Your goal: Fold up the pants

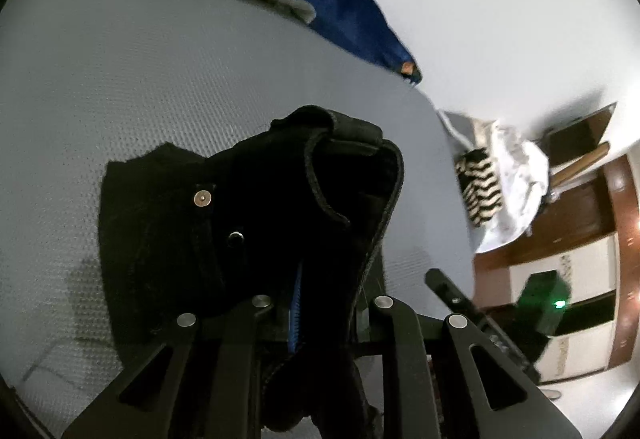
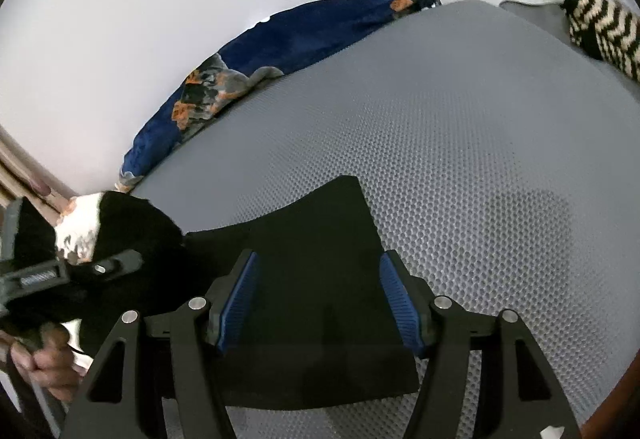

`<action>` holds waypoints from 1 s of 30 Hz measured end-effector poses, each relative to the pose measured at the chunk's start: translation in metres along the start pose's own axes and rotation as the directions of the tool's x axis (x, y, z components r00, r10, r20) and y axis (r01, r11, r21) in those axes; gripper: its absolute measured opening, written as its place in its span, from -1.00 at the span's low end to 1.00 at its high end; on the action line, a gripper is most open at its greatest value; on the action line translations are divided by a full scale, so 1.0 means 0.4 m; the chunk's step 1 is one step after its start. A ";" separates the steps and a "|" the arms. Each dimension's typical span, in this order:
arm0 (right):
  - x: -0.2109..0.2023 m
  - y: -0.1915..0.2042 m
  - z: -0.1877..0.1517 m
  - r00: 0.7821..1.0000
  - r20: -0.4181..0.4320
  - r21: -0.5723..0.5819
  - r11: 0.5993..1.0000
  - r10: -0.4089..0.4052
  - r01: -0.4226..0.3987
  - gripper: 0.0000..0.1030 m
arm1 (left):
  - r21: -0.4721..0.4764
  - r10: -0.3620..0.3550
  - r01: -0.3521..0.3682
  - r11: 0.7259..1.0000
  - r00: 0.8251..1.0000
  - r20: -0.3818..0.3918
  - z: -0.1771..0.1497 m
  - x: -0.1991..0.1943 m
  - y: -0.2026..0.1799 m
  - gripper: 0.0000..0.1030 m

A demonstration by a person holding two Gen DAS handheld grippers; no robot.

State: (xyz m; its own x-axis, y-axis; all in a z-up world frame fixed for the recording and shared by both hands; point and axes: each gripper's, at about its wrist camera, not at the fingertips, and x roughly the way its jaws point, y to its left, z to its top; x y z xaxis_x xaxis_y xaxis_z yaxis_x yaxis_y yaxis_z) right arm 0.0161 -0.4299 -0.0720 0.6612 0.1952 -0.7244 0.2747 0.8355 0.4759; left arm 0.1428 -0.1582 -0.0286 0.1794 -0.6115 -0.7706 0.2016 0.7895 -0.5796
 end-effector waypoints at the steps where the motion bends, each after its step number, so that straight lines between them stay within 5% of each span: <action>1: 0.002 -0.005 0.000 1.000 -0.001 0.004 1.000 0.005 -0.005 0.18 | 0.010 0.015 -0.015 1.000 1.000 -0.001 -0.007 0.008 -0.003 -0.66; 6: 0.009 -0.021 -0.003 1.000 0.002 0.019 1.000 0.018 -0.018 0.18 | 0.042 0.054 -0.053 0.998 0.998 -0.010 -0.038 0.048 -0.013 -0.60; 8: 0.007 -0.030 -0.006 1.000 0.002 0.027 0.999 0.024 -0.024 0.18 | 0.065 0.055 -0.055 0.996 0.998 -0.006 -0.048 0.054 -0.024 -0.43; 13: 0.014 -0.033 -0.012 1.000 -0.008 0.025 0.999 0.023 -0.023 0.18 | 0.138 -0.028 0.028 0.990 1.000 0.001 -0.059 0.044 -0.044 0.06; 18: 0.021 -0.026 -0.014 0.999 -0.025 0.009 0.999 0.031 -0.031 0.18 | 0.161 -0.072 0.064 0.985 0.996 0.047 -0.058 -0.024 -0.033 0.22; 22: 0.056 -0.009 -0.008 0.987 -0.118 -0.019 0.993 0.111 -0.114 0.20 | 0.131 0.052 -0.069 0.989 0.990 0.132 -0.054 -0.091 0.043 0.22; 25: 0.098 0.014 -0.002 0.953 -0.224 -0.054 0.974 0.205 -0.222 0.20 | 0.091 0.160 -0.176 0.980 0.974 0.162 -0.061 -0.120 0.102 0.22; 30: 0.176 0.040 0.006 0.903 -0.358 -0.105 0.951 0.236 -0.290 0.20 | 0.023 0.296 -0.304 0.952 0.940 0.169 -0.082 -0.145 0.197 0.22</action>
State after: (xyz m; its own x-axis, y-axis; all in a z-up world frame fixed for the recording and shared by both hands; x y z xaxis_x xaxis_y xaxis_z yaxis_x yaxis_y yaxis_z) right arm 0.0689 -0.4040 -0.1142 0.4122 0.5575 -0.7206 -0.0040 0.7921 0.6104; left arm 0.1167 -0.0590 -0.0382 0.3910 -0.3496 -0.8514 0.1594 0.9368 -0.3115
